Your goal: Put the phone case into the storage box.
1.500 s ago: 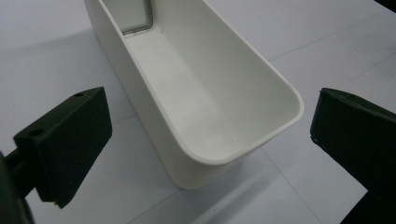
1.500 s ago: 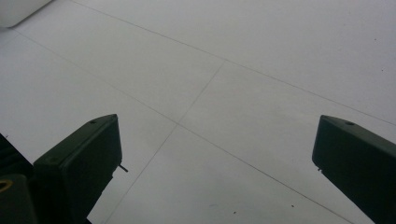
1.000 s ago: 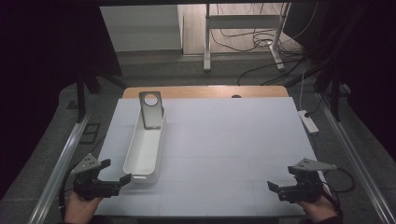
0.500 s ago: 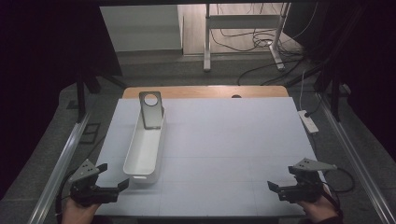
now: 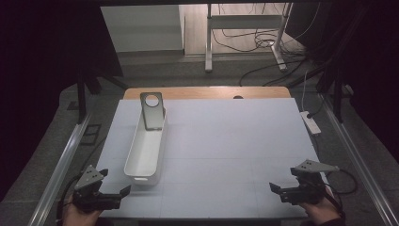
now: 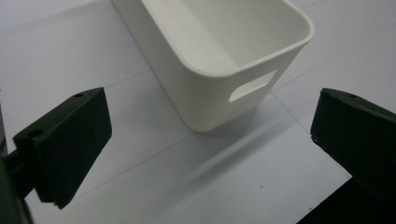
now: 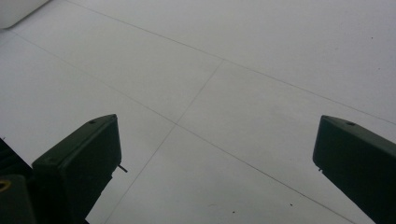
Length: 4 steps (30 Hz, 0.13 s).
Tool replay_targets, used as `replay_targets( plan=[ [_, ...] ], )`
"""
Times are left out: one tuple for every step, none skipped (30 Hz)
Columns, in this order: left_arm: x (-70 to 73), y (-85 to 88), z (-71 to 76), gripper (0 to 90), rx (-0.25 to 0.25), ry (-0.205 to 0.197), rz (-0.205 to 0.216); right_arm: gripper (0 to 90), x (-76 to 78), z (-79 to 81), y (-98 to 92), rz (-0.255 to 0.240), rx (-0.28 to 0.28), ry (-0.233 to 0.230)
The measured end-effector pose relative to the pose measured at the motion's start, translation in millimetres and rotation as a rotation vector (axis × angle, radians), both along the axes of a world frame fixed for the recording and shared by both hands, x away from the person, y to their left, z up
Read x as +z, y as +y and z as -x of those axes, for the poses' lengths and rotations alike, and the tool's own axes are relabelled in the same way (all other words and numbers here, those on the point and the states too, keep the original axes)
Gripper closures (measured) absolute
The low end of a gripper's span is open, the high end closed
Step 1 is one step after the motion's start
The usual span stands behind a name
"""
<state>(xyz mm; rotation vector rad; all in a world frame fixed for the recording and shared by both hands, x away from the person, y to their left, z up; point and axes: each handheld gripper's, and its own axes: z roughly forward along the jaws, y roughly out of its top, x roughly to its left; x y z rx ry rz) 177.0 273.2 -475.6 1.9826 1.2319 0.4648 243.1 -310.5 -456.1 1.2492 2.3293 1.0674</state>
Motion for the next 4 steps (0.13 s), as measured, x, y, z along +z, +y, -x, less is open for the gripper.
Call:
replay_targets(
  plan=[
    [-0.1,-0.7,-0.1,0.0,-0.001,0.003,-0.003,1.4,-0.1,-0.1,0.0,0.000,0.001,0.001],
    [-0.1,-0.9,-0.2,0.0,-0.002,0.002,-0.008,1.4,-0.3,-0.2,0.2,-0.001,0.001,0.001],
    [0.0,-1.2,-0.3,0.0,-0.003,0.001,-0.008,1.4,-0.4,-0.3,0.1,0.000,0.001,0.001],
    [0.0,-1.1,-0.6,0.0,-0.003,0.003,-0.007,1.4,-0.5,-0.4,-0.1,0.002,0.002,0.000]
  ],
)
